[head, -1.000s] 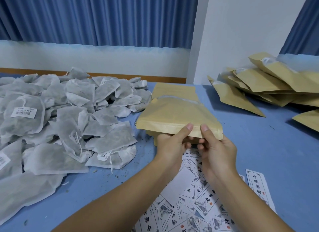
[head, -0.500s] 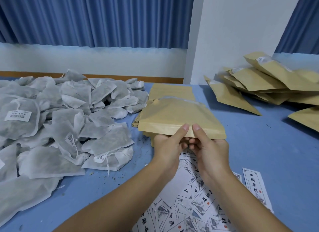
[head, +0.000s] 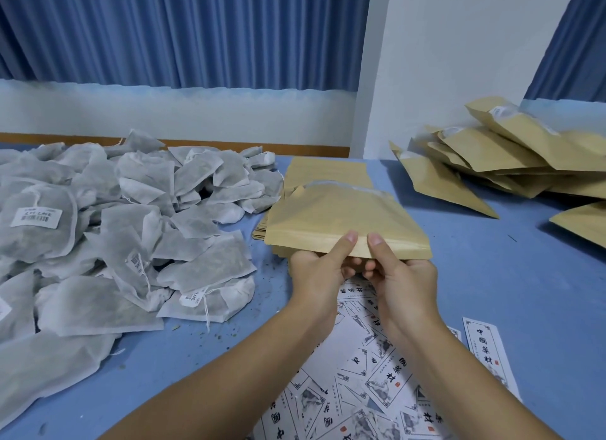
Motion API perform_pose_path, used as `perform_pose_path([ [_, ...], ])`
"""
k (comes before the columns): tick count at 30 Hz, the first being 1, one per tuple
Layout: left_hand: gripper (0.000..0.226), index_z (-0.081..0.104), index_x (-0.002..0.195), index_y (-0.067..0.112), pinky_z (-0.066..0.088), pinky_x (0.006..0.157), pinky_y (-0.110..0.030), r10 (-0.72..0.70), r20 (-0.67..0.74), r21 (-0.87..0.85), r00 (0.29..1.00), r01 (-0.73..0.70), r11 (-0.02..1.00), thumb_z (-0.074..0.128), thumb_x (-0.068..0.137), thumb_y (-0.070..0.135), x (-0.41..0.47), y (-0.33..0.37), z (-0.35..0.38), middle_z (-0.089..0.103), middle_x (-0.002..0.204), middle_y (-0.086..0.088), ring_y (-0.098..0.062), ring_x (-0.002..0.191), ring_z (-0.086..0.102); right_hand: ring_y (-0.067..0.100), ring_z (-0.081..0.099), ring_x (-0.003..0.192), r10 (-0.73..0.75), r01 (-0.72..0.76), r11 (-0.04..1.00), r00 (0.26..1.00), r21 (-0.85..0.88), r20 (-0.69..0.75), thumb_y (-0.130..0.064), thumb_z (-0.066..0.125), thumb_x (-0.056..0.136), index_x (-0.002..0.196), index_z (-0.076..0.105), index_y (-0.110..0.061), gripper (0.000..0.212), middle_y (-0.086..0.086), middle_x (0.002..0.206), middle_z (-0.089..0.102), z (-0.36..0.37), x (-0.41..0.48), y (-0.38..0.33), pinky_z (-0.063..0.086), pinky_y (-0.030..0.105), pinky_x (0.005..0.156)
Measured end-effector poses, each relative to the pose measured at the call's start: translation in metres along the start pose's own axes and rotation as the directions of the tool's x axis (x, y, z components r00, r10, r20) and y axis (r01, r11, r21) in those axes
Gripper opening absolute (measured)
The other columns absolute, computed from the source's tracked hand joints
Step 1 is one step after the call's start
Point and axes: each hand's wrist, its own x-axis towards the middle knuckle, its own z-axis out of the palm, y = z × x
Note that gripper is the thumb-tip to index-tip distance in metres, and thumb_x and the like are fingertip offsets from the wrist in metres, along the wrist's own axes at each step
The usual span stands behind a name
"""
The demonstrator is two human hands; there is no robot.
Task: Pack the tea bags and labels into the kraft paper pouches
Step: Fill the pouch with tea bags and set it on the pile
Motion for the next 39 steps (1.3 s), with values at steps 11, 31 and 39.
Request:
perform_pose_path([
  [11,0.018,0.067,0.099,-0.002,0.053,0.057,-0.030,-0.029,0.014,-0.041,0.999,0.030,0.999,0.075,0.087,0.009,0.001,0.001,-0.002,0.067,0.074,-0.014,-0.021,0.056,0.062,0.014,0.053,0.057,0.064,-0.063,0.998,0.996,-0.018,0.055,-0.012,0.076,0.087,0.091,0.072,-0.006,0.009,0.005,0.069,0.062,-0.001,-0.001,0.002,0.046,0.030,0.058],
  [31,0.027,0.067,0.100,-0.004,0.042,0.062,-0.037,-0.046,-0.015,0.029,0.999,0.047,0.998,0.079,0.085,0.015,0.001,0.001,0.000,0.060,0.068,-0.009,-0.025,0.066,0.054,0.020,0.049,0.058,0.076,-0.076,0.996,0.997,0.038,-0.006,-0.008,0.072,0.090,0.085,0.065,-0.003,0.010,0.004,0.061,0.056,0.006,-0.005,-0.002,0.049,0.033,0.061],
  [39,0.006,0.070,0.090,0.007,0.049,0.054,-0.024,-0.078,0.019,-0.039,0.997,0.079,0.996,0.075,0.088,0.009,0.000,-0.001,-0.002,0.066,0.074,-0.006,-0.013,0.057,0.055,0.014,0.053,0.057,0.127,-0.126,0.991,0.992,0.035,-0.023,-0.012,0.073,0.090,0.086,0.068,-0.007,0.008,0.004,0.067,0.060,-0.001,0.000,-0.005,0.045,0.025,0.052],
])
